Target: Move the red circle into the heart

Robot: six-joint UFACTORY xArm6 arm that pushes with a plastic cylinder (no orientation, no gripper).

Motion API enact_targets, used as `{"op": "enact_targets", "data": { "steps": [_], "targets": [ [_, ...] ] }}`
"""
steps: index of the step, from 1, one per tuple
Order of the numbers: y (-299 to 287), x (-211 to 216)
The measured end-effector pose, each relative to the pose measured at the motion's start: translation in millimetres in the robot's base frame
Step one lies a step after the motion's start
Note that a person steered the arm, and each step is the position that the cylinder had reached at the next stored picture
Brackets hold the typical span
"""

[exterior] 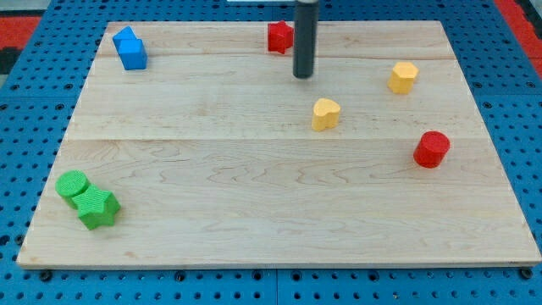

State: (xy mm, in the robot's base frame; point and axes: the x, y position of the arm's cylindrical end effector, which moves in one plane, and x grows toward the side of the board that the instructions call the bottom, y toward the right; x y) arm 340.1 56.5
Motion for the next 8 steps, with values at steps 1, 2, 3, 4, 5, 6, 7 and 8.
{"op": "enact_targets", "data": {
  "steps": [1,2,3,4,5,6,7,8],
  "targets": [
    [62,27],
    [116,89],
    [190,112],
    [216,126],
    [220,163],
    [156,159],
    [68,134],
    [54,124]
  ]
}}
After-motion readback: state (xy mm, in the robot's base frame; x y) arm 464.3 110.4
